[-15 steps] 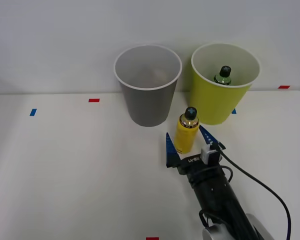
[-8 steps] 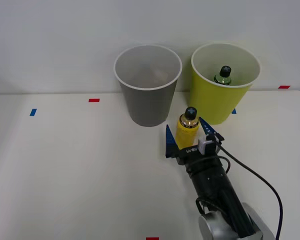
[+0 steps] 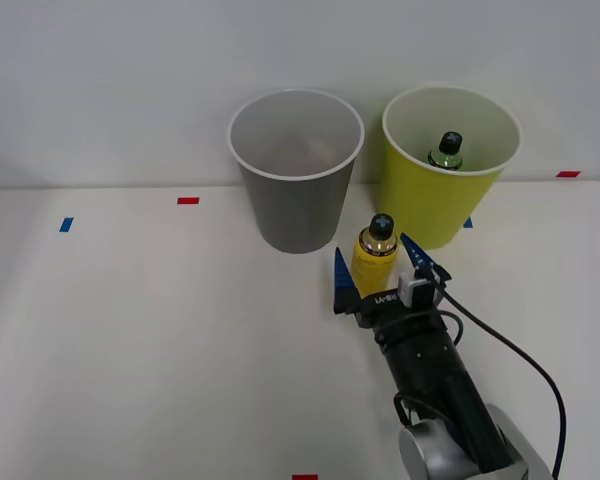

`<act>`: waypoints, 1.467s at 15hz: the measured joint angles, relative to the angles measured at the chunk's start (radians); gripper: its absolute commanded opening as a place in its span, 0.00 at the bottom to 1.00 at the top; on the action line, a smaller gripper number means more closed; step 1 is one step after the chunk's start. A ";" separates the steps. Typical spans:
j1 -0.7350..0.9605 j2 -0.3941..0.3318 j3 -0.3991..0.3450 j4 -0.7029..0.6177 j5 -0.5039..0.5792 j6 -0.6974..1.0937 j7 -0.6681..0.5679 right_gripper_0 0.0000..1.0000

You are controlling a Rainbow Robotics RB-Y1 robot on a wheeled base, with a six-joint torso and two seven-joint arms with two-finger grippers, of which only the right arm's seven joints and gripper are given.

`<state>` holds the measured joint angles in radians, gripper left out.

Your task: Put cans in the gray bin, plastic bottles in the light green bin

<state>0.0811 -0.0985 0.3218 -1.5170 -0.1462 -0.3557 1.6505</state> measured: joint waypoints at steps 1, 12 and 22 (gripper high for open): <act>-0.002 0.003 0.000 0.000 -0.002 0.005 0.003 1.00; -0.018 0.010 -0.002 0.000 -0.016 0.026 0.060 0.49; -0.018 0.011 -0.004 0.000 -0.040 0.026 0.080 0.01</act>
<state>0.0626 -0.0875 0.3176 -1.5170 -0.1858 -0.3297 1.7303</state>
